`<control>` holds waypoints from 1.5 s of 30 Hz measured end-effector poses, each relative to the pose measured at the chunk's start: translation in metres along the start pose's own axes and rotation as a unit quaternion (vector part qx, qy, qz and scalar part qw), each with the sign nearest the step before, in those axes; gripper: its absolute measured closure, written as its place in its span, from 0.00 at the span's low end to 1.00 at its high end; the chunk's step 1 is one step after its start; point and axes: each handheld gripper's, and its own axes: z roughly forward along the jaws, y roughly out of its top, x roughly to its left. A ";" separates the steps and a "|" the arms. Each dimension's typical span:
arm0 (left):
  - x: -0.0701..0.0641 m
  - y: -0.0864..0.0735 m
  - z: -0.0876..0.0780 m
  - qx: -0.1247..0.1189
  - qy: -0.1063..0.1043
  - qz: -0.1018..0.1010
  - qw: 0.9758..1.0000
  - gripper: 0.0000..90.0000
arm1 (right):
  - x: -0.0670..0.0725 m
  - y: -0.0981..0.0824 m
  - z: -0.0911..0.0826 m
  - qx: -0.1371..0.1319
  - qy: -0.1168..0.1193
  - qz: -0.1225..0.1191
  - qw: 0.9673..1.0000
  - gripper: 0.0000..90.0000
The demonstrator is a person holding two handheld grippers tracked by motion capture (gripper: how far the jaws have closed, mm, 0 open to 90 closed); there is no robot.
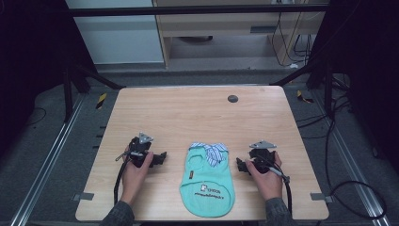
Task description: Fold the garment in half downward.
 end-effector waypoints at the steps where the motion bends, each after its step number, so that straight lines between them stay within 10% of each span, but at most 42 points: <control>1: -0.002 -0.001 -0.001 -0.002 0.007 -0.009 1.000 0.00 | 0.000 0.000 0.000 0.000 0.002 -0.001 1.000 0.01; 23: -0.015 -0.010 -0.030 -0.014 -0.015 0.025 0.999 0.04 | 0.006 0.001 -0.002 -0.005 0.018 -0.010 1.000 0.11; 31: -0.019 0.024 -0.035 -0.032 -0.065 0.015 0.997 0.07 | 0.010 0.020 -0.016 -0.020 0.052 -0.035 0.998 0.26; 45: -0.008 0.086 -0.013 -0.010 -0.089 0.029 0.996 0.15 | -0.005 0.075 -0.006 0.006 0.090 -0.054 0.994 0.53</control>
